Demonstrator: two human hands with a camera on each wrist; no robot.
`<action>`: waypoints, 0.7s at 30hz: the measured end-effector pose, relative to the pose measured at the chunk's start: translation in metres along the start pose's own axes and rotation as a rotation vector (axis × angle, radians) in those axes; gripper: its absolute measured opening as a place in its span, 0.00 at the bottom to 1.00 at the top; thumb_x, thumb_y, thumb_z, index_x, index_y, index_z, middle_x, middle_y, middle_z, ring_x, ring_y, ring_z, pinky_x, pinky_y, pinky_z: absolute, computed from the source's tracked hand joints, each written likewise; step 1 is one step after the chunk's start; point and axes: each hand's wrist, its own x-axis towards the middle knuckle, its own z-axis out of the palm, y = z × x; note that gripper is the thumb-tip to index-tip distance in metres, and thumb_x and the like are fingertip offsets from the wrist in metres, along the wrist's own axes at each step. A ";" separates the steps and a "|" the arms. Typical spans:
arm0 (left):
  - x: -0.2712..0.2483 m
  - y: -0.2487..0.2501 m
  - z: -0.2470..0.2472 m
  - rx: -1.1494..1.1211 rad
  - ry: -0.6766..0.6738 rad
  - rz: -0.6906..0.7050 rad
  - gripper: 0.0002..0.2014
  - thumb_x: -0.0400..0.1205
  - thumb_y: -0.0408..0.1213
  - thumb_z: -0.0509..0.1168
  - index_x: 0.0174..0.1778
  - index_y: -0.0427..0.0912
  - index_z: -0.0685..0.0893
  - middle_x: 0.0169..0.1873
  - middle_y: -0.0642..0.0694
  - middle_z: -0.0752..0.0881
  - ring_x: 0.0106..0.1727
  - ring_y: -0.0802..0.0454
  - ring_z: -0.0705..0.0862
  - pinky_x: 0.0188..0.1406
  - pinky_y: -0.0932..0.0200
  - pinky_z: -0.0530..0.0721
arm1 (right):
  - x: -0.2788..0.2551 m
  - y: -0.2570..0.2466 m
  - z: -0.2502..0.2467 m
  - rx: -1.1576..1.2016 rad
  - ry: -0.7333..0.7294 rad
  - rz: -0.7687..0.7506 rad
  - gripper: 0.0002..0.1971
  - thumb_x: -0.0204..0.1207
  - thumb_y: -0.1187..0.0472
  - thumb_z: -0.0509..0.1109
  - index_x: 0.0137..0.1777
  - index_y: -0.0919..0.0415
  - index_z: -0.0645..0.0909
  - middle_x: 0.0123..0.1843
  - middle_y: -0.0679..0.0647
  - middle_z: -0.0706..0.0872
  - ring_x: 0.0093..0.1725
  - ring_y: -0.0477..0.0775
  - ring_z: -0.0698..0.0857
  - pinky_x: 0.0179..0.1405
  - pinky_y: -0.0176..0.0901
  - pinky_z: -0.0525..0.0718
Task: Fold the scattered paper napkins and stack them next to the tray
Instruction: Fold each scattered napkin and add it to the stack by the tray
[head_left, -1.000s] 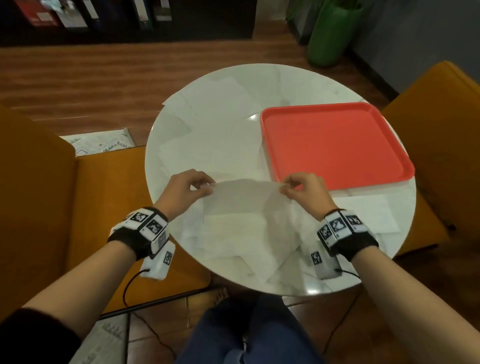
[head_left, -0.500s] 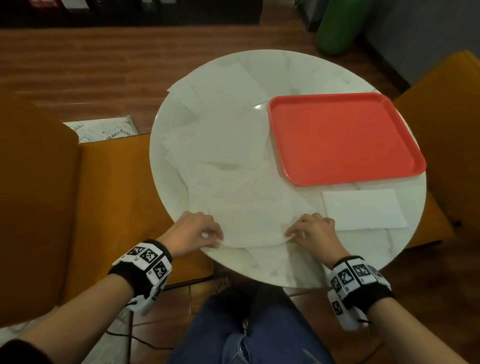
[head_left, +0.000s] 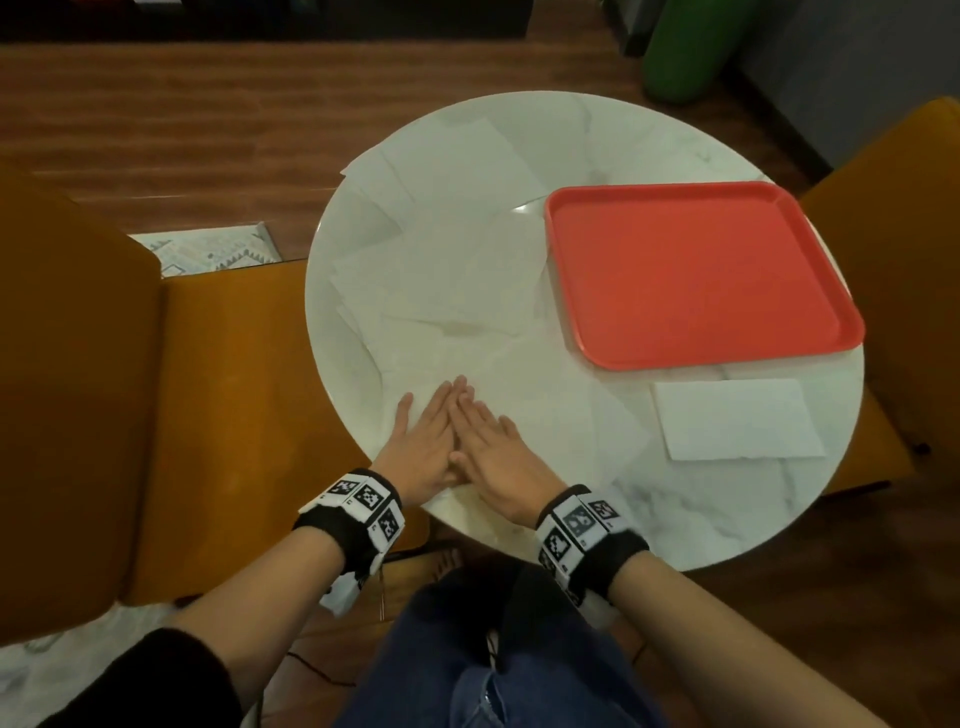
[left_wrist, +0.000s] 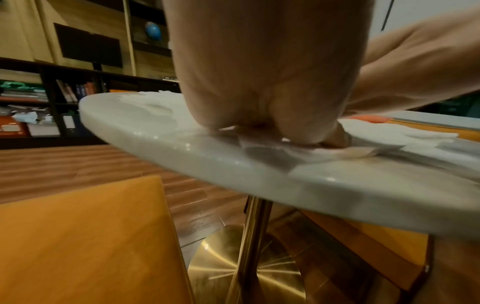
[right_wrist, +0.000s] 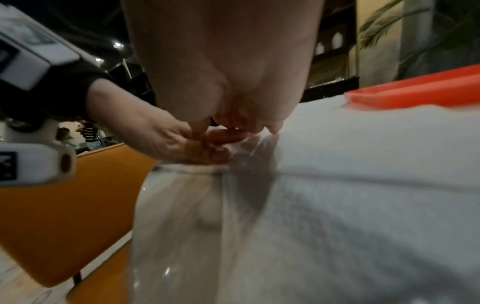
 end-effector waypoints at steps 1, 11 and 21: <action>0.001 -0.001 0.003 -0.004 0.021 -0.002 0.49 0.64 0.73 0.20 0.76 0.43 0.24 0.77 0.44 0.24 0.78 0.46 0.25 0.79 0.34 0.38 | 0.000 0.003 0.004 -0.012 -0.003 0.005 0.30 0.87 0.51 0.45 0.83 0.59 0.36 0.85 0.54 0.37 0.84 0.50 0.40 0.82 0.49 0.39; 0.008 -0.006 0.015 -0.094 0.078 -0.005 0.53 0.68 0.77 0.29 0.81 0.42 0.27 0.80 0.48 0.25 0.80 0.55 0.26 0.74 0.40 0.27 | -0.030 0.057 0.000 -0.105 0.093 0.267 0.27 0.86 0.46 0.39 0.83 0.49 0.39 0.85 0.44 0.39 0.83 0.43 0.40 0.81 0.52 0.38; 0.007 -0.004 0.013 -0.144 0.109 0.000 0.52 0.68 0.77 0.31 0.80 0.44 0.28 0.81 0.49 0.27 0.81 0.55 0.28 0.78 0.37 0.31 | -0.032 0.073 -0.028 -0.360 0.294 0.374 0.25 0.86 0.51 0.50 0.80 0.61 0.60 0.77 0.58 0.72 0.80 0.58 0.63 0.79 0.63 0.41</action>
